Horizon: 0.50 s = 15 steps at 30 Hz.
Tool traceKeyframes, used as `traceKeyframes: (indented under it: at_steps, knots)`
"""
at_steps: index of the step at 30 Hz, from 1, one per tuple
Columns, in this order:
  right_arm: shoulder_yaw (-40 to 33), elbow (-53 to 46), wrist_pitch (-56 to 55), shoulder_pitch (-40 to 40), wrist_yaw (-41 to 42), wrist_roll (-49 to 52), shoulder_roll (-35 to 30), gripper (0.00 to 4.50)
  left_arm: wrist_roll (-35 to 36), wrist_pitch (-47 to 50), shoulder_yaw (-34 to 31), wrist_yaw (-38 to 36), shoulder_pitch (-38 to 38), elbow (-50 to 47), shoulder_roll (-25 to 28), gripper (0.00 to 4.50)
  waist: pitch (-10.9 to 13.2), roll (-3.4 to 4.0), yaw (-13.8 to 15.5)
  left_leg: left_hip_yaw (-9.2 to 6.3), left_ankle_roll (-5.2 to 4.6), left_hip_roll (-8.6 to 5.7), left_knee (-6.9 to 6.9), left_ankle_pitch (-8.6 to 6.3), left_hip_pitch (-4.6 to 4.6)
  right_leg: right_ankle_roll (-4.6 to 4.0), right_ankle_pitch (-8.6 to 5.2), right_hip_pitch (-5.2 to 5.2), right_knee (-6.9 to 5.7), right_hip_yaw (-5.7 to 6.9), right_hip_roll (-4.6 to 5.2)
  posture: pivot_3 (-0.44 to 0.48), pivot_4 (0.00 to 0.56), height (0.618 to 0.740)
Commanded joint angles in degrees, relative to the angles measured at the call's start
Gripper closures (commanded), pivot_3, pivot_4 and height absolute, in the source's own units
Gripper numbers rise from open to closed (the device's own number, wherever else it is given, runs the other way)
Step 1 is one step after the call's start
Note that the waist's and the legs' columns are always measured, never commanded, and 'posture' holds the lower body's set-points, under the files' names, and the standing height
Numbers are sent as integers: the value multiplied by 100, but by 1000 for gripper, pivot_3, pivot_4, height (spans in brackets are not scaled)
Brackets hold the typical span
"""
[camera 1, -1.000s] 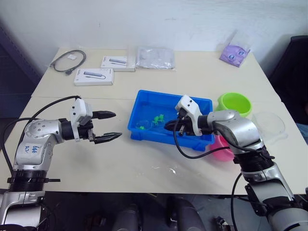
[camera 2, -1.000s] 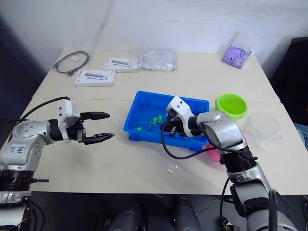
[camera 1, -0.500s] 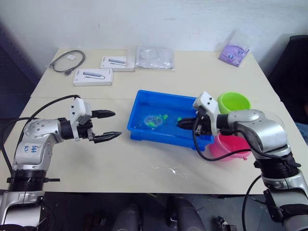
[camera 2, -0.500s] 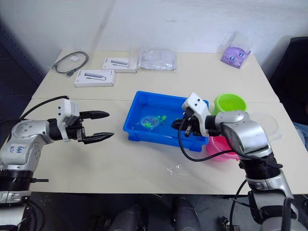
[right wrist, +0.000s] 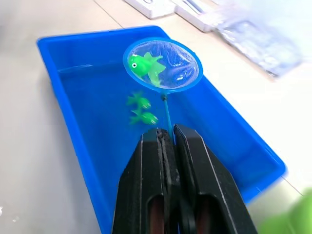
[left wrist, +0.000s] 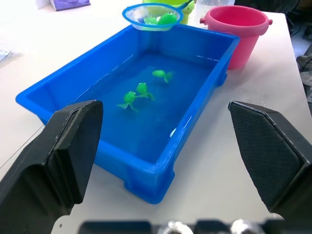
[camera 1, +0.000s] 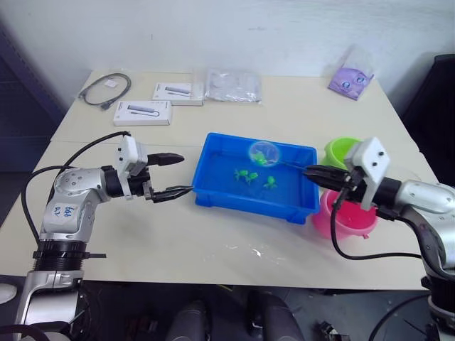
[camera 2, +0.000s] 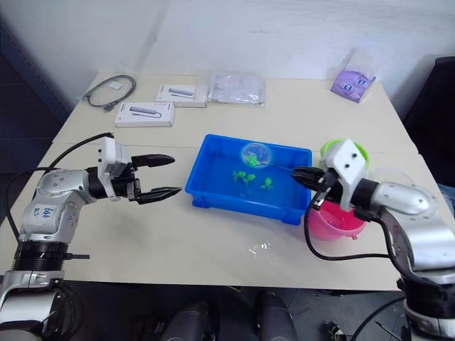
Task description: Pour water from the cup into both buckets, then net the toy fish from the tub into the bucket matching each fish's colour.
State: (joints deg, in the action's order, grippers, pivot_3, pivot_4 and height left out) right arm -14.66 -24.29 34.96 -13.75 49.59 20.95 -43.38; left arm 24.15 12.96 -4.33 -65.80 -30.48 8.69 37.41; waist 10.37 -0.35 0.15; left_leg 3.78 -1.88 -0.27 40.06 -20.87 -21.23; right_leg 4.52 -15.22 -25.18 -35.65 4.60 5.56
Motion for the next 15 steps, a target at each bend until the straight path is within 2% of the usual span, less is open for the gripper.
traceKeyframes:
  at_steps: [1, 5, 9, 15]
  knots:
    - [-829, -414, -38, 474, -147, 111, -220, 4500, -28, -142, 81, -65, -160, 62, -105, 85, 0, 0, 18, 0, 0, 0, 0, 0, 1, 0, 0, 2, 0, 1, -1, 0, 150, 740]
    - [-1513, -337, -106, 908, -160, 108, -413, 4500, -18, -175, 210, -110, -291, 145, -269, 85, 0, 0, 71, 1, -2, -1, 2, 1, 1, 2, 1, 4, 1, 0, -3, 0, 150, 740]
    - [-2009, 189, -698, 1167, -321, -285, -576, 4500, 21, -152, 320, -95, -418, 124, -475, 85, 0, 0, 91, 5, -5, -1, 2, 2, 8, 3, 2, 8, 1, -6, -7, 0, 150, 740]
    - [-1892, 1284, -1942, 1069, -748, -1030, -778, 4500, -15, -181, 423, -66, -546, 190, -708, 85, 0, 0, 107, 9, -8, -3, 2, 5, 13, 5, 3, 13, 1, -9, -8, 0, 150, 740]
